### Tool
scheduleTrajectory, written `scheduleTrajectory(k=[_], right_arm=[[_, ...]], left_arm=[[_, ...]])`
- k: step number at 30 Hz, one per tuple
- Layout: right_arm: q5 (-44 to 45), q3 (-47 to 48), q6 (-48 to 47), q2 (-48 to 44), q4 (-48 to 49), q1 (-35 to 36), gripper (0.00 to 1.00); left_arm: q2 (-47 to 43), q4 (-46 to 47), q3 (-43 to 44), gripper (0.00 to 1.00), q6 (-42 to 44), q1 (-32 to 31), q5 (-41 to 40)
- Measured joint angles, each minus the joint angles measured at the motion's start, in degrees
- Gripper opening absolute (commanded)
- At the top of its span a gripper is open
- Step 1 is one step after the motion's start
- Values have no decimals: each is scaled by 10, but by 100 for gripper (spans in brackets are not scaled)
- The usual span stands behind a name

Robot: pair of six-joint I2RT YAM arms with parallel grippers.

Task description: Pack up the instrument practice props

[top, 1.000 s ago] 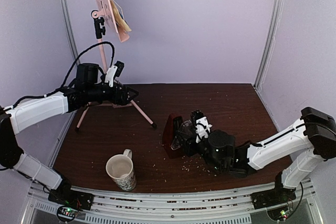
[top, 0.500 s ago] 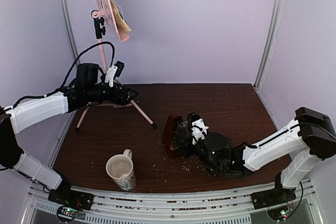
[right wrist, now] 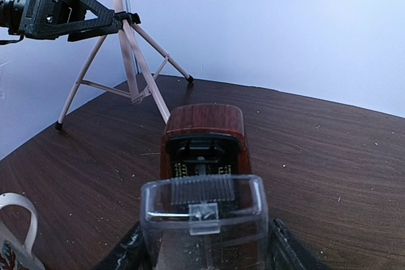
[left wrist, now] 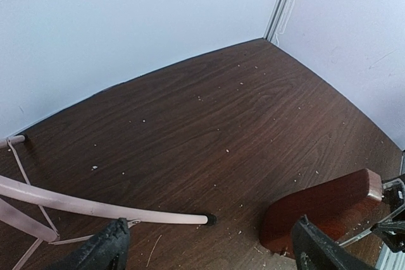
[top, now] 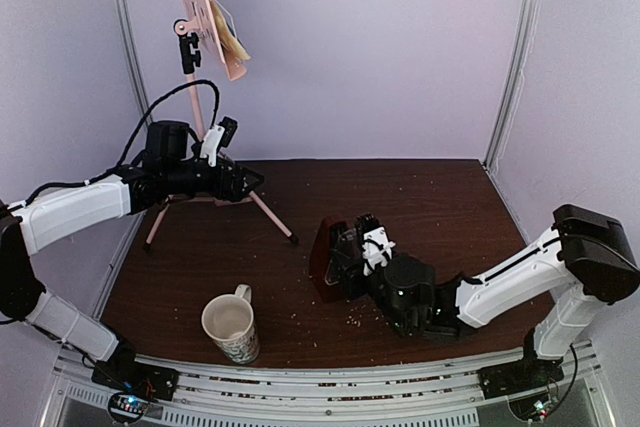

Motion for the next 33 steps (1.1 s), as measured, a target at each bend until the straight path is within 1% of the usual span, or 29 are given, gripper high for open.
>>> scheduleTrajectory(k=[16,33], right_arm=[[25,9,15,8,-6,7,52],[51,35,25,21,-41,19,54]], left_arm=[[6,-1,0,92,0,0,0],[8,-1,0,92,0,0,0]])
